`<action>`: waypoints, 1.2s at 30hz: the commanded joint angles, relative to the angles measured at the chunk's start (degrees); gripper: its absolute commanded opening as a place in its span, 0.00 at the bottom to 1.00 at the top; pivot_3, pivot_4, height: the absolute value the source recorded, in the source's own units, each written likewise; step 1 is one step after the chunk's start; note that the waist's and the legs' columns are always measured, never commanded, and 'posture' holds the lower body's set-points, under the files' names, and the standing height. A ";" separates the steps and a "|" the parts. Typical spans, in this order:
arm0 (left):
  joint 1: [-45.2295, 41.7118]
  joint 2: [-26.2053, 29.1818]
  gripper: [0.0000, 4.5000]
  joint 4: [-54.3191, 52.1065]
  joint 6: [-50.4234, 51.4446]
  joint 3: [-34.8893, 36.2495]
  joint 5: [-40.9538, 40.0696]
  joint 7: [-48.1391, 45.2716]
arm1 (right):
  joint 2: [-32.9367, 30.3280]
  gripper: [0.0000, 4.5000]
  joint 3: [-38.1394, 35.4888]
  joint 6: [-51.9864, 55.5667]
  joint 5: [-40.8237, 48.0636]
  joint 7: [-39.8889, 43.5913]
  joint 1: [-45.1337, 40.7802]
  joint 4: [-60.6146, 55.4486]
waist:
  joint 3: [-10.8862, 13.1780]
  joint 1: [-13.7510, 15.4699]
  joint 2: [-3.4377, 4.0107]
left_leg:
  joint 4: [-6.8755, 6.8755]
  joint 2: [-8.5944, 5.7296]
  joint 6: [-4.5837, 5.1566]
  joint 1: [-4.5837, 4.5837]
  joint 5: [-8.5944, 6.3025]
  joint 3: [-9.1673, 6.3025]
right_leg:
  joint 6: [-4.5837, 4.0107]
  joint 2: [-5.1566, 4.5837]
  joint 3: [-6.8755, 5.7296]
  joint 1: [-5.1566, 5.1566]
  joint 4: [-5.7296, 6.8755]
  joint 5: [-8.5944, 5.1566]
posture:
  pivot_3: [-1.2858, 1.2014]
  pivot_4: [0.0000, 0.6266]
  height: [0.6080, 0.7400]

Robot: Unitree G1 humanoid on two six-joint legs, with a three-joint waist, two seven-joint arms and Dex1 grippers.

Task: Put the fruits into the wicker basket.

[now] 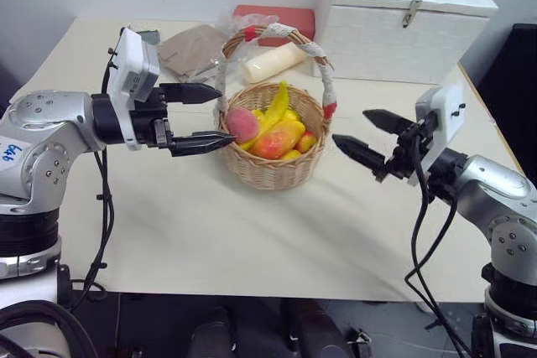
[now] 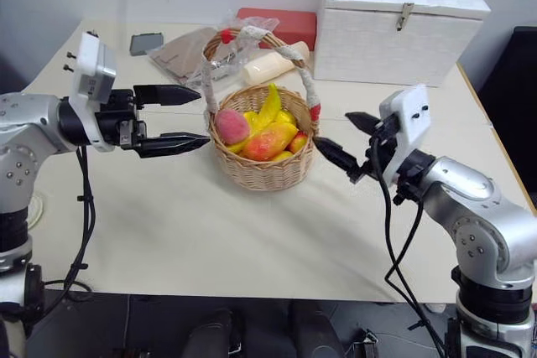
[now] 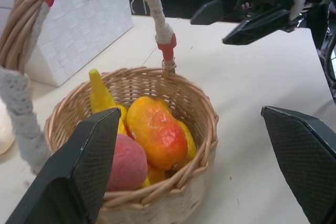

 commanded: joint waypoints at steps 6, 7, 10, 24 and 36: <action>-2.27 -0.57 1.00 -0.44 -1.58 0.13 0.47 0.01 | 9.20 0.99 9.93 -12.76 -11.74 -1.50 -10.64 17.21 | 0.00 -0.20 0.00 | -0.11 0.06 -0.34 0.18 0.19 0.07 | -0.02 0.20 0.26 -0.02 0.05 0.02 | 0.52 0.24 1.00; -2.41 -0.68 1.00 -0.61 -1.48 0.15 0.38 0.18 | 10.05 0.99 10.37 -14.18 -12.77 -1.38 -11.57 19.38 | 0.00 -0.17 0.00 | -0.11 0.05 -0.34 0.18 0.19 0.10 | -0.02 0.19 0.28 -0.02 0.04 0.02 | 0.52 0.24 1.00; -2.50 -0.79 1.00 -1.47 -1.15 0.41 0.01 0.73 | 12.21 0.91 10.64 -17.90 -14.71 -0.67 -13.57 24.75 | 0.00 -0.15 0.00 | -0.10 0.05 -0.34 0.18 0.19 0.13 | -0.02 0.16 0.29 -0.02 0.04 0.02 | 0.52 0.24 1.00; -2.30 -1.32 1.00 -1.58 -1.59 0.06 0.04 1.31 | 12.40 0.06 8.75 -20.73 -12.35 4.20 -10.52 17.15 | 0.00 -0.10 0.00 | -0.11 0.06 -0.37 0.21 0.19 0.15 | -0.02 0.16 0.31 -0.02 0.12 0.02 | 0.52 0.24 1.00; -5.21 -6.37 1.00 1.20 -2.73 -2.02 -0.98 -1.40 | -6.66 0.06 -19.20 -14.89 -5.52 5.18 9.19 1.95 | 0.00 2.09 0.00 | -0.08 0.00 -0.31 0.15 0.16 0.15 | 0.01 0.12 0.30 0.01 -0.06 0.03 | 0.52 0.24 1.00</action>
